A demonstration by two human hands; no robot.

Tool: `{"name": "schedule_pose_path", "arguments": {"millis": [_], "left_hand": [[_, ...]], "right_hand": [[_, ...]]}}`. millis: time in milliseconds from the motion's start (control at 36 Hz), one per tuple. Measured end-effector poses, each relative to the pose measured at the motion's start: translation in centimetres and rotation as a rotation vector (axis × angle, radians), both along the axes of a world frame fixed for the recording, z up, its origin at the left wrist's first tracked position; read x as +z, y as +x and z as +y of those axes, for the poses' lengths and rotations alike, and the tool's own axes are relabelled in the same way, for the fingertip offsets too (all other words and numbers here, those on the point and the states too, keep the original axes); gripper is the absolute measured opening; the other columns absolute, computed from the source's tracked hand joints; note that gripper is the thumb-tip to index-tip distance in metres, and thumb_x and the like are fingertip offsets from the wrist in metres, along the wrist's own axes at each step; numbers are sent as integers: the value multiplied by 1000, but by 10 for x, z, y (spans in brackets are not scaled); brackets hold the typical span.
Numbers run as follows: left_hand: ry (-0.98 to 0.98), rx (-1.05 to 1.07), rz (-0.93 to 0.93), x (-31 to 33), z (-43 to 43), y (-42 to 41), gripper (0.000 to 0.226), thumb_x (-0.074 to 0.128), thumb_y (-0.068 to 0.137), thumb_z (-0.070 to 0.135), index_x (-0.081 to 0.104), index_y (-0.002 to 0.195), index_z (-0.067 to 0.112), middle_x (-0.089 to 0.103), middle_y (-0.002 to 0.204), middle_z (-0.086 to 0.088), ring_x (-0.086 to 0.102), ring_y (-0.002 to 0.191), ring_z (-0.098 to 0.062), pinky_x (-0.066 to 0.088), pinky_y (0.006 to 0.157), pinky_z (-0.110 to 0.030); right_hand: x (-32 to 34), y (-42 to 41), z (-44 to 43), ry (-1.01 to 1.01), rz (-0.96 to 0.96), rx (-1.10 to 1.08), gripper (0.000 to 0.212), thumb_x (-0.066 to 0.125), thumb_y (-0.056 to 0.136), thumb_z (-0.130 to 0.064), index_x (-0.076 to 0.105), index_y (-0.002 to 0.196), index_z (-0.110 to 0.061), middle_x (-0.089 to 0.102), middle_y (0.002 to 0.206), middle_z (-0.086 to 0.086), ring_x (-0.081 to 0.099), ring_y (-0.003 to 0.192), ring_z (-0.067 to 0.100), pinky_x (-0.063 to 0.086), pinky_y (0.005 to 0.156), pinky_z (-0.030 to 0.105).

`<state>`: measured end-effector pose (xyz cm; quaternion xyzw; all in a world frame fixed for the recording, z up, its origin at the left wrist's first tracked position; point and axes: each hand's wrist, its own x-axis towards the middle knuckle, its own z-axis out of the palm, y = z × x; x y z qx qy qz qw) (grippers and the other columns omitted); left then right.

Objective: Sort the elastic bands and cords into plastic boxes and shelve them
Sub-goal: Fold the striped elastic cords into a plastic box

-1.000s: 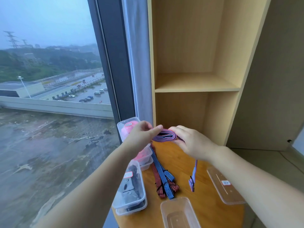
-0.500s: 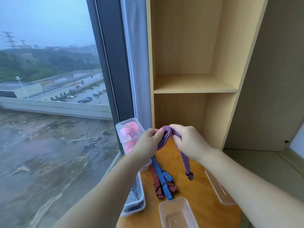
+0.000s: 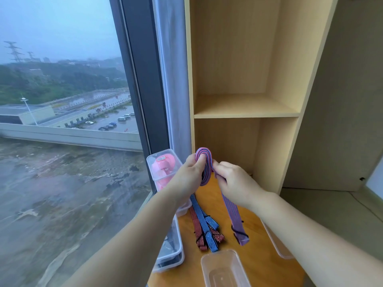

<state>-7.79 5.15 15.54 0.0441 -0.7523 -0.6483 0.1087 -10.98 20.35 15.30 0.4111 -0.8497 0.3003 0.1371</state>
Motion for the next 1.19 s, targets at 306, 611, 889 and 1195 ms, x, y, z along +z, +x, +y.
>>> {"name": "schedule_pose_path", "arguments": {"millis": [306,611,889,1195], "left_hand": [[-63,115,8,-1,-1,1,27,45,101,42,56,98,18,55,77,6,52,57,5,40,56,-13],[285,12,15,-1,3,9,25,42,105,19,61,93,9,74,78,0,71,77,-6,55,67,-18],[-261,-162,-122,16,-26,23,20,56,98,35,70,92,21,72,87,-1,68,81,-12,57,81,-29],[136,-65,-171,-2,0,29,27,44,104,21,59,107,-2,60,93,-19,61,85,-26,58,81,-34]], "right_hand": [[-9,12,-8,-80,-180,62,47,43,87,7,47,130,-12,52,107,-1,54,101,22,44,87,32],[-20,1,-3,-272,-169,40,34,72,82,-24,56,104,-43,57,94,-13,54,92,-5,38,74,6],[9,-10,22,224,-27,194,37,61,95,-25,52,130,-17,58,113,-2,54,101,12,44,90,27],[7,-4,23,-53,-11,109,24,63,93,-13,63,117,-10,69,96,0,60,88,16,44,80,26]]}}
